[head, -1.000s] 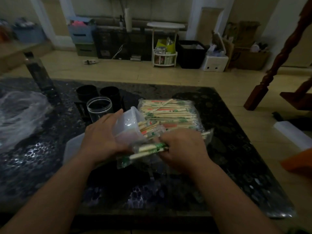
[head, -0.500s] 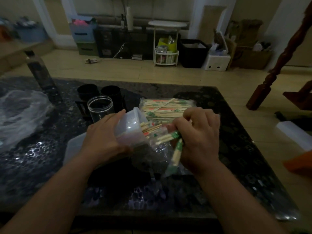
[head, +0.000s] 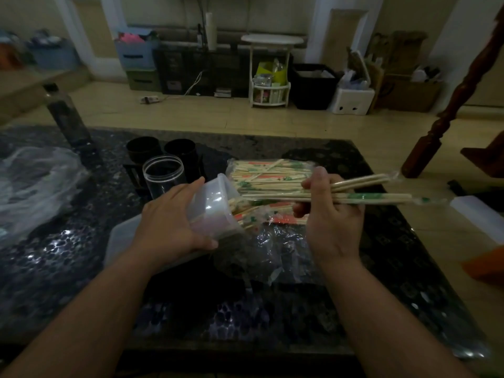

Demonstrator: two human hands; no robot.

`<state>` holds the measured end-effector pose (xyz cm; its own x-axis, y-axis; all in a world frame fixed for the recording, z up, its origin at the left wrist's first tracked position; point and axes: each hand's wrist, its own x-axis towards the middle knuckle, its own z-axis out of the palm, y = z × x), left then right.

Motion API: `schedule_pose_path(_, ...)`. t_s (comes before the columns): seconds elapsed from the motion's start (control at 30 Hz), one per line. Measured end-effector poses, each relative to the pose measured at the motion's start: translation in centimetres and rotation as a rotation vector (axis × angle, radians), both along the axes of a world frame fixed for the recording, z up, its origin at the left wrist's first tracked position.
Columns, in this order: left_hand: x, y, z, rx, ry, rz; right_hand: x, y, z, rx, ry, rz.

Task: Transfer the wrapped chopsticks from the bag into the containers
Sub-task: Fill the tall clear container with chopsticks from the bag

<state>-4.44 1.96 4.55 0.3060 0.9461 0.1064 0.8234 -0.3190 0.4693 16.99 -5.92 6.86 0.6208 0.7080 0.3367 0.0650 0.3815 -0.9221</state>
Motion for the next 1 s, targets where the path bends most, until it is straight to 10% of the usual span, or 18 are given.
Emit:
schedule_pose_path(0.37,0.1,-0.1,-0.2,-0.001,0.023,0.002,0.8,1.5,-1.5,-0.173,0.515,0.22)
schedule_pose_path(0.57,0.4,-0.2,-0.1,0.01,0.031,-0.001,0.3,1.8,-2.9,-0.492,0.303,0.311)
schedule_pose_path(0.73,0.5,-0.4,0.0,0.022,0.041,-0.009,0.8,1.9,-2.7,-0.29,0.51,0.208)
schedule_pose_path(1.0,0.6,-0.4,0.0,0.032,0.051,-0.014,0.3,1.8,-4.2,-0.464,-0.23,0.324)
